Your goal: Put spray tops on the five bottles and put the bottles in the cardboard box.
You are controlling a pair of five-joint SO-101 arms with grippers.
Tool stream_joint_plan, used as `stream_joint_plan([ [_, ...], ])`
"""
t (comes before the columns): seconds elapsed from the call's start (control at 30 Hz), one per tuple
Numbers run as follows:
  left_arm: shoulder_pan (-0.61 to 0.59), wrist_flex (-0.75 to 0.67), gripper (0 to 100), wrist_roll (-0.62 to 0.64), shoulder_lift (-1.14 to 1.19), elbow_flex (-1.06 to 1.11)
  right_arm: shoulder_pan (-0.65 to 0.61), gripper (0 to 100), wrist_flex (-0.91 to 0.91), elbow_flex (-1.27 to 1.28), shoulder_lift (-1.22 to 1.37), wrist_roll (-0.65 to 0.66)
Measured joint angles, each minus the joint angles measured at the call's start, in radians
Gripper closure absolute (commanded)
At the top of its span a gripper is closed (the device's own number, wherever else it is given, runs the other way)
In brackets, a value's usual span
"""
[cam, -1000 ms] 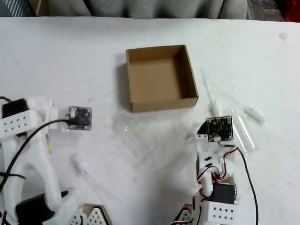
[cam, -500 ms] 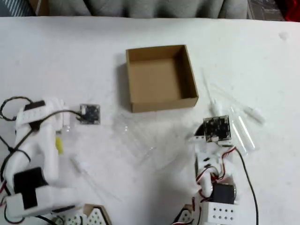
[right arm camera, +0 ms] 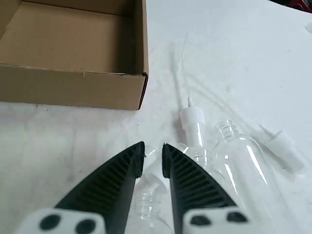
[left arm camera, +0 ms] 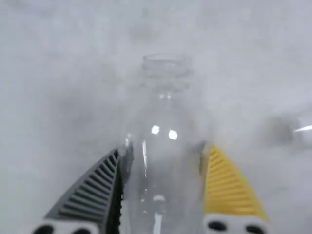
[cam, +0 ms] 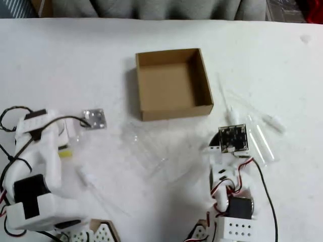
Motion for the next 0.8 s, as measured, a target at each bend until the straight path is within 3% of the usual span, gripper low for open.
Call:
stream_joint_plan([
  [0.27, 0.043, 0.169, 90, 0.416, 0.0, -0.167, 0.0, 95.7, 0.0, 0.0, 0.0, 0.0],
  [0.53, 0.218, 0.339, 90, 0.996, 0.0, -0.244, 0.0, 95.7, 0.0, 0.0, 0.0, 0.0],
  [0.67, 0.318, 0.35, 90, 1.247, 0.0, -0.236, 0.0, 95.5, 0.0, 0.0, 0.0, 0.0],
  [0.8, 0.4, 0.284, 90, 1.364, 0.0, -0.157, 0.0, 95.4, 0.0, 0.0, 0.0, 0.0],
])
